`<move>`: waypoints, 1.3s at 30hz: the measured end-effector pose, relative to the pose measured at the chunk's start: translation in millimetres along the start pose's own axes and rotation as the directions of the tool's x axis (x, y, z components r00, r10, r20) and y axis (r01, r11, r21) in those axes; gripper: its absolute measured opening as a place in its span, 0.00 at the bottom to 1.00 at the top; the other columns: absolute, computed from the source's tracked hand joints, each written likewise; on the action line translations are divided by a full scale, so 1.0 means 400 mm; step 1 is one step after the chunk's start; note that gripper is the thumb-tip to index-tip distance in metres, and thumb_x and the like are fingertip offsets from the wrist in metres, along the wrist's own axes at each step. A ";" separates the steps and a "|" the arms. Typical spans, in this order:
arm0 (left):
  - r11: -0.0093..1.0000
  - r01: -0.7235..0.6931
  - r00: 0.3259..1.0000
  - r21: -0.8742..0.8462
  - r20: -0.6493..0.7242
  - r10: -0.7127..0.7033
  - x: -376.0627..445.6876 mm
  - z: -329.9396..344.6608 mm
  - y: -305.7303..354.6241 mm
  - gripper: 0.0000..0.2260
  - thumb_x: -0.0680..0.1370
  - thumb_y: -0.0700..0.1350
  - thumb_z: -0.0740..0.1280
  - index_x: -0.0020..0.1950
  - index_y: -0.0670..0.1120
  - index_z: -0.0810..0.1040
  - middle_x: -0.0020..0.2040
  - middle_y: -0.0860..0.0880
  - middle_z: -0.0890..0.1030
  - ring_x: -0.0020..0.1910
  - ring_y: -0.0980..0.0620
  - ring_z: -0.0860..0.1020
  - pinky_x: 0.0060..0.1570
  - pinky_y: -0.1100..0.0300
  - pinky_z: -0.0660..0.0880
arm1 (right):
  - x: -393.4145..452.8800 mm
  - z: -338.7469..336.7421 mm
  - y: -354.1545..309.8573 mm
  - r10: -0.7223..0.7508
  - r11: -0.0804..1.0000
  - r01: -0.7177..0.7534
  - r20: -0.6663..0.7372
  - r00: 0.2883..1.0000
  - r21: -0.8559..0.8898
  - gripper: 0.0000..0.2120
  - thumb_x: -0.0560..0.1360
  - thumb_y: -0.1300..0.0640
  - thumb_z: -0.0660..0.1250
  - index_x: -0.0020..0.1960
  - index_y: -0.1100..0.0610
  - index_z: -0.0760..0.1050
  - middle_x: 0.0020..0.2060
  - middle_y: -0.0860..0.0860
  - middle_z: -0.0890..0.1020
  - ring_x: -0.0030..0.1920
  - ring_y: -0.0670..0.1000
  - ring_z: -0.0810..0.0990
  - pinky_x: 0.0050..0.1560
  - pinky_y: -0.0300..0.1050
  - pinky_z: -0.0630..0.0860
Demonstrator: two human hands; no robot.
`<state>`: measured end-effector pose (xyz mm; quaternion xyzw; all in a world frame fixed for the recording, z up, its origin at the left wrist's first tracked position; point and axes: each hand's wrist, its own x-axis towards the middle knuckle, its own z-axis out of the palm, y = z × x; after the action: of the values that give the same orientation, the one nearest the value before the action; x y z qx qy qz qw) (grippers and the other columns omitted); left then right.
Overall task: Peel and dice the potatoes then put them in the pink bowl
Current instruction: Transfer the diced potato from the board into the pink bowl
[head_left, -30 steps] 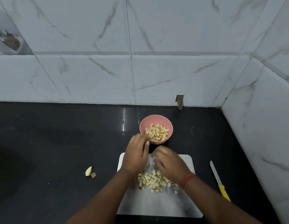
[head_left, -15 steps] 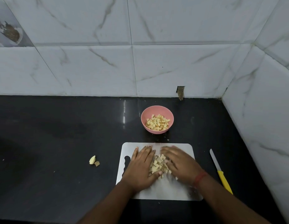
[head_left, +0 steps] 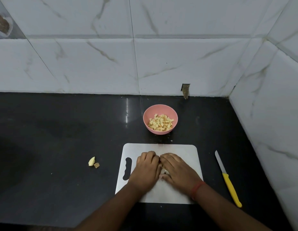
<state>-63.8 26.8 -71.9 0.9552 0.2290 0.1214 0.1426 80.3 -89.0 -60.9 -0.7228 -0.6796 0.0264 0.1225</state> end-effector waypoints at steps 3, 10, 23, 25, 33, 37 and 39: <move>0.999 0.038 0.998 0.002 -0.045 -0.037 0.010 0.005 0.005 0.09 0.81 0.48 0.55 0.53 0.49 0.74 0.52 0.50 0.72 0.47 0.50 0.69 0.49 0.54 0.72 | 0.014 -0.002 -0.003 0.003 1.000 -0.002 -0.030 1.000 0.025 0.18 0.77 0.42 0.60 0.61 0.52 0.73 0.57 0.46 0.75 0.56 0.50 0.72 0.58 0.46 0.74; 0.993 0.114 0.993 -0.042 -0.011 -0.114 0.041 0.012 -0.002 0.11 0.82 0.48 0.54 0.47 0.48 0.74 0.46 0.50 0.71 0.43 0.52 0.65 0.47 0.55 0.68 | 0.045 0.011 0.004 0.093 0.994 -0.091 -0.036 0.995 0.054 0.14 0.77 0.44 0.56 0.56 0.50 0.72 0.51 0.46 0.75 0.50 0.50 0.72 0.51 0.45 0.73; 0.956 0.243 0.968 -0.165 -0.015 -0.249 0.073 -0.027 0.018 0.15 0.83 0.45 0.60 0.36 0.47 0.68 0.34 0.49 0.72 0.37 0.52 0.67 0.42 0.56 0.66 | 0.067 0.013 -0.006 0.155 0.985 -0.147 -0.075 0.985 0.095 0.09 0.78 0.59 0.57 0.47 0.56 0.76 0.43 0.51 0.77 0.44 0.52 0.74 0.45 0.45 0.75; 0.922 0.313 0.946 -0.229 -0.011 -0.324 0.079 -0.037 0.026 0.16 0.83 0.45 0.61 0.35 0.47 0.68 0.32 0.51 0.70 0.36 0.51 0.68 0.40 0.57 0.62 | 0.074 0.003 -0.009 0.165 0.983 -0.157 -0.072 0.984 0.099 0.10 0.77 0.58 0.55 0.47 0.56 0.76 0.43 0.51 0.77 0.44 0.52 0.75 0.45 0.45 0.76; 0.652 0.495 0.804 -0.574 0.019 -0.594 0.096 -0.074 0.043 0.20 0.83 0.44 0.60 0.31 0.47 0.64 0.27 0.51 0.68 0.28 0.55 0.64 0.30 0.61 0.61 | 0.115 -0.075 -0.045 0.575 0.657 -0.485 0.032 0.818 0.578 0.10 0.83 0.54 0.56 0.54 0.54 0.75 0.48 0.47 0.78 0.49 0.46 0.76 0.50 0.38 0.73; 0.549 0.515 0.753 -0.658 0.043 -0.656 0.109 -0.086 0.061 0.20 0.84 0.46 0.59 0.32 0.45 0.66 0.28 0.50 0.68 0.29 0.56 0.65 0.29 0.63 0.62 | 0.114 -0.099 -0.054 0.708 0.255 -0.495 0.188 0.680 0.831 0.11 0.83 0.51 0.55 0.52 0.52 0.75 0.41 0.48 0.79 0.43 0.46 0.78 0.45 0.39 0.75; 0.489 0.514 0.725 -0.704 0.053 -0.687 0.122 -0.091 0.072 0.20 0.84 0.46 0.59 0.32 0.45 0.66 0.28 0.51 0.68 0.30 0.55 0.65 0.31 0.61 0.64 | 0.121 -0.103 -0.048 0.735 0.007 -0.432 0.289 0.614 0.902 0.12 0.82 0.52 0.55 0.50 0.54 0.77 0.37 0.50 0.76 0.36 0.47 0.74 0.38 0.42 0.73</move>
<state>-21.0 33.2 -20.6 0.6698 0.5042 0.2500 0.4844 73.6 -46.0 -10.7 -0.7223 -0.1397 0.3586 0.5746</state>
